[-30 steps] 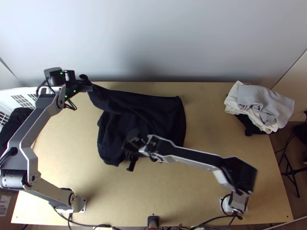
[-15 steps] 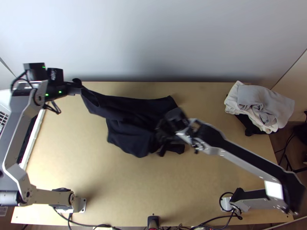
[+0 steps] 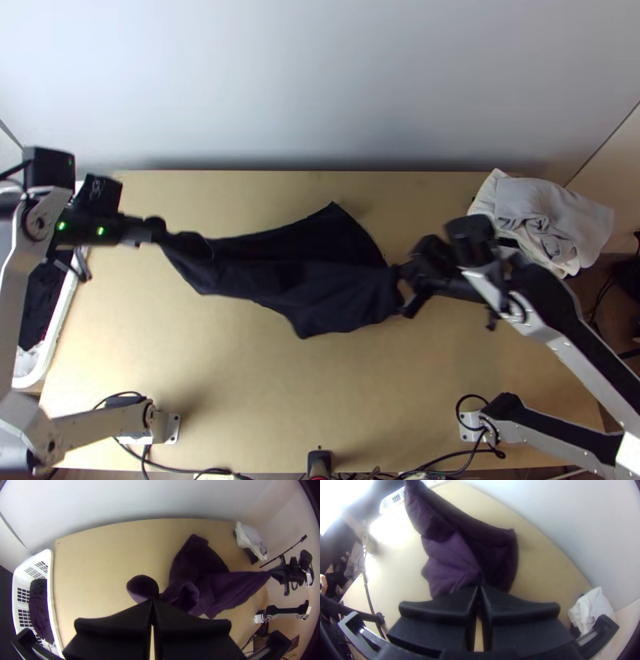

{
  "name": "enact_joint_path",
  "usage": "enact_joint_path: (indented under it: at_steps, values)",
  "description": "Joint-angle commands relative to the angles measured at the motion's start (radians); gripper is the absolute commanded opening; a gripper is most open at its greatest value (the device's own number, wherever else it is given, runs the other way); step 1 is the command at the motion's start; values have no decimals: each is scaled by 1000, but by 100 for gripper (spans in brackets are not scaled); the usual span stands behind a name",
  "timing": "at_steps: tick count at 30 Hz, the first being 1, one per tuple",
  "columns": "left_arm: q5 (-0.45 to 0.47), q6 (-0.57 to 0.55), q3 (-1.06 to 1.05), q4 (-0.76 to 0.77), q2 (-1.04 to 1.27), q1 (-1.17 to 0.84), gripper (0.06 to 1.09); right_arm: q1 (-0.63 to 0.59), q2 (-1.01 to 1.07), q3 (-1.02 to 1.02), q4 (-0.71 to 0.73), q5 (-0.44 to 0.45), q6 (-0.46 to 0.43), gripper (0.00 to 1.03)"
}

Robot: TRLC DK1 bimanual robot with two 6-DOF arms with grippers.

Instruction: Fold the t-shirt

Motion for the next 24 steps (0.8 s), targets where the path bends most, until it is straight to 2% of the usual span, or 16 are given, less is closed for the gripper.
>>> enact_joint_path:
  at_steps: [1,7,11,16,19,20,21,22,24]
  values:
    - [26,61,-100,-132,-137,-52,10,-179,-140,-54,-64,-27,-26,3]
    - [26,59,-224,-134,-213,-180,10,-264,-271,-144,-110,-34,-9,3]
    - [26,48,-357,-132,-239,-299,10,-362,-343,-193,-162,-53,-14,3]
    - [32,-31,-477,-66,-219,-440,10,-514,-383,-245,-206,-96,-46,3]
    - [32,-73,-472,18,-200,-452,28,-535,-401,-271,-211,-120,-43,3]
    - [32,-76,-465,34,-186,-452,41,-535,-404,-278,-211,-123,-40,3]
    - [31,-73,-448,35,-163,-449,61,-534,-404,-279,-211,-129,-34,3]
    - [31,-67,-429,35,-140,-443,71,-530,-403,-278,-209,-131,-26,3]
    - [31,-45,-391,41,-97,-429,78,-527,-398,-271,-205,-132,-8,3]
